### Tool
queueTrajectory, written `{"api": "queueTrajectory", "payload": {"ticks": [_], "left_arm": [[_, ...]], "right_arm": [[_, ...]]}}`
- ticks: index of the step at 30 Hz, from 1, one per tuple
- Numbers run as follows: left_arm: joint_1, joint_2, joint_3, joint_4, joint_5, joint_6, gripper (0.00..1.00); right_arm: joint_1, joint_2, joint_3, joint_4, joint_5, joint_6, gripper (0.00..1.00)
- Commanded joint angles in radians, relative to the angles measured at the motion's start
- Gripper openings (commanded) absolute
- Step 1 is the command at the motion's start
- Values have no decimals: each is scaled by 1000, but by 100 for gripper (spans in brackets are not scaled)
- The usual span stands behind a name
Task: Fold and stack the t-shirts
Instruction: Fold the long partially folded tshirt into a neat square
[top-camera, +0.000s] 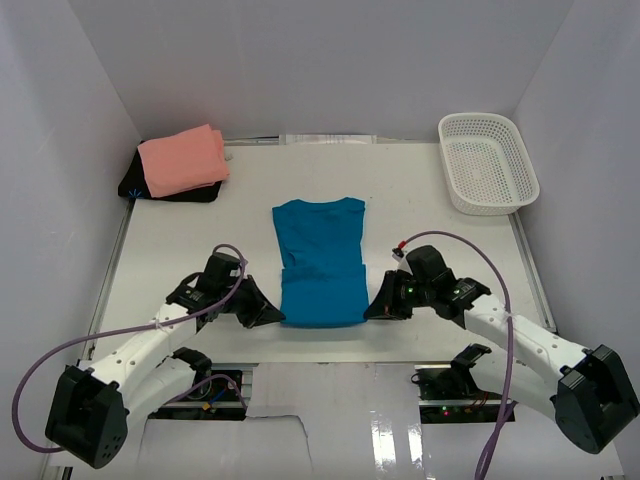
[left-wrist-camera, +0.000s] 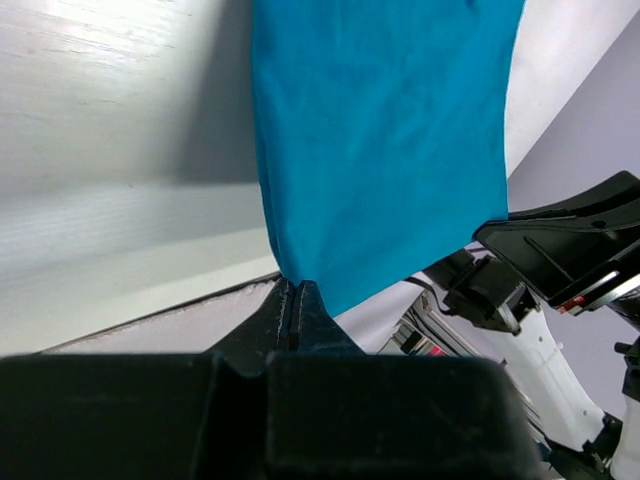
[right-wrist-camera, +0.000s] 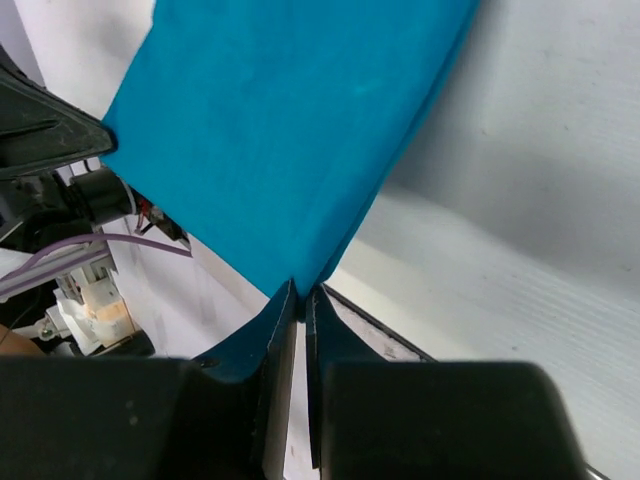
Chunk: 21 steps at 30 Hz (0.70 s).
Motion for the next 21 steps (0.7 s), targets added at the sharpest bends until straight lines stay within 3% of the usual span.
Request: {"api": "queueTrajectory", "payload": {"ticks": [1, 5, 15, 21], "left_arm": [[-2, -30, 86, -66, 11, -2, 0], [-2, -32, 140, -93, 6, -1, 0], [-2, -105, 129, -133, 31, -37, 0], [-2, -55, 229, -139, 7, -27, 0]], "right_arm": [[2, -11, 112, -123, 0, -68, 11], [2, 27, 176, -151, -25, -90, 11], [4, -38, 133, -149, -37, -68, 11], [4, -6, 250, -209, -10, -108, 11]]}}
